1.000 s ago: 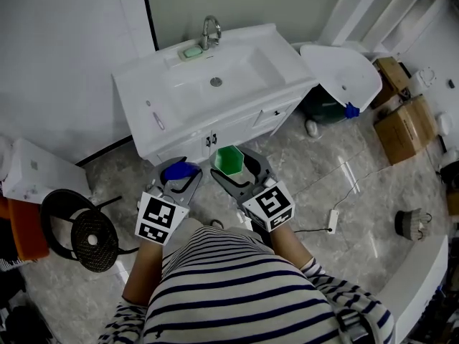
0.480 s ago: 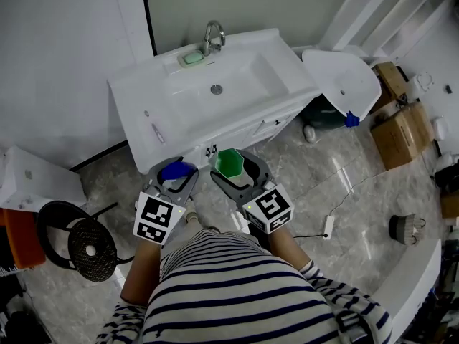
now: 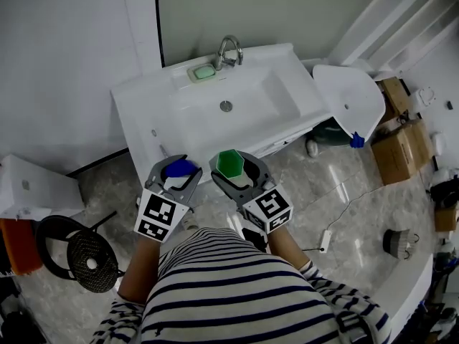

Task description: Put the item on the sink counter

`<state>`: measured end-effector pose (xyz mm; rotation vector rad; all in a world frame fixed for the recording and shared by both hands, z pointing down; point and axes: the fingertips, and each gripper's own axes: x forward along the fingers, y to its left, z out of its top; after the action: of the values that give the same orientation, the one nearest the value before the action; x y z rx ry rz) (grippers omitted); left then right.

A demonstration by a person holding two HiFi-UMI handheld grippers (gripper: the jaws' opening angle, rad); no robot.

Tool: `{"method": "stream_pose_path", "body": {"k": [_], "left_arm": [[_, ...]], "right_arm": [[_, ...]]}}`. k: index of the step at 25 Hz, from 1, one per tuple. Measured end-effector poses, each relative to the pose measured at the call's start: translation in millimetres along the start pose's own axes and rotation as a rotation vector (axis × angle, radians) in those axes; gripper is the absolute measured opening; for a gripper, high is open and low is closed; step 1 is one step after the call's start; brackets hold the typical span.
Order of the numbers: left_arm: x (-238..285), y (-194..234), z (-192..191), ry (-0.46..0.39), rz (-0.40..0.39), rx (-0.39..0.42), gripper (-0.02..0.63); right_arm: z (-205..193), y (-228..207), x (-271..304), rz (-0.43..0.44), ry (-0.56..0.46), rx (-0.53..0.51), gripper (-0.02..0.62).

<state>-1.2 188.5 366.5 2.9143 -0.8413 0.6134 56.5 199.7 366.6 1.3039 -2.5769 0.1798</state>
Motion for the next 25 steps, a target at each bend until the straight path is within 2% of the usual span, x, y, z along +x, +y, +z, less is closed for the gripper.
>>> {"method": "stream_pose_path", "body": {"k": [15, 19, 25], "left_arm": [[24, 83, 15, -0.021, 0.022, 0.004, 0.179], [40, 100, 15, -0.014, 0.049, -0.016, 0.179], [69, 129, 20, 0.027, 0.119, -0.049, 0.179]], "right_arm": [[37, -40, 81, 0.018, 0.016, -0.068, 0.296], [39, -60, 95, 0.032, 0.023, -0.059, 0.297], [37, -98, 126, 0.105, 0.049, -0.081, 0.297]]}}
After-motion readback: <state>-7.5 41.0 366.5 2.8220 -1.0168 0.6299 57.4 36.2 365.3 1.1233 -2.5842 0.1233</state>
